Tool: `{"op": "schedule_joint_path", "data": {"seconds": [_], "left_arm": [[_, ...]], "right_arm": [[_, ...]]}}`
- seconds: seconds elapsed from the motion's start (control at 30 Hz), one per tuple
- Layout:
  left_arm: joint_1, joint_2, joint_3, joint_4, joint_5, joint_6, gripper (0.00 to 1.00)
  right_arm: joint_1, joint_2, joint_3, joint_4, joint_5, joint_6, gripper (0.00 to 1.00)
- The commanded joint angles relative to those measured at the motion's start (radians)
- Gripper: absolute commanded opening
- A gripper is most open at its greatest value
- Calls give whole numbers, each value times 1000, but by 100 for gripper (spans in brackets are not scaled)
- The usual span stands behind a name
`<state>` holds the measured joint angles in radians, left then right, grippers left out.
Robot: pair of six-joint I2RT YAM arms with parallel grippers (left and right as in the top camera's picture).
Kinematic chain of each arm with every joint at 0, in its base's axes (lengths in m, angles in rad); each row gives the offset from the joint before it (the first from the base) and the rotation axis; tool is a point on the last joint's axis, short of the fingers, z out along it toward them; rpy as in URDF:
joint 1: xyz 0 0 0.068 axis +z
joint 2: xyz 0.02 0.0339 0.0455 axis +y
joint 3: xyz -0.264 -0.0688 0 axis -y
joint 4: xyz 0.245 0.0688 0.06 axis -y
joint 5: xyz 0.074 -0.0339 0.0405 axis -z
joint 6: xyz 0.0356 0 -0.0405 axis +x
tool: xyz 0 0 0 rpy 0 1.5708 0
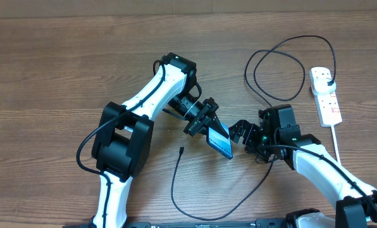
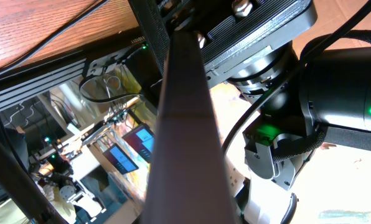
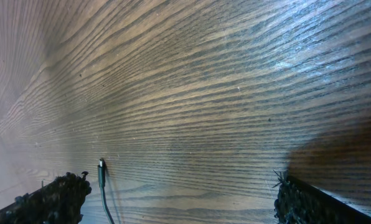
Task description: Plug charger to phone and switch on socket
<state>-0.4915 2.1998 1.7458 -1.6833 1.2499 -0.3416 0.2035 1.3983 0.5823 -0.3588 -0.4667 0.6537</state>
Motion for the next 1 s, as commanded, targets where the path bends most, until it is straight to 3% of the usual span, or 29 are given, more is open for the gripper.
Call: {"op": "schedule_joint_path", "data": {"seconds": [0.0, 0.7, 0.97], "left_arm": [[-6, -10, 23, -7, 48, -14, 4], [-6, -10, 23, -1, -1, -14, 4], [-7, -10, 23, 143, -5, 59, 4]], "right_arm": [[-2, 2, 7, 5, 6, -8, 100], [-2, 2, 7, 5, 6, -8, 100], [-2, 2, 7, 5, 6, -8, 100]]}}
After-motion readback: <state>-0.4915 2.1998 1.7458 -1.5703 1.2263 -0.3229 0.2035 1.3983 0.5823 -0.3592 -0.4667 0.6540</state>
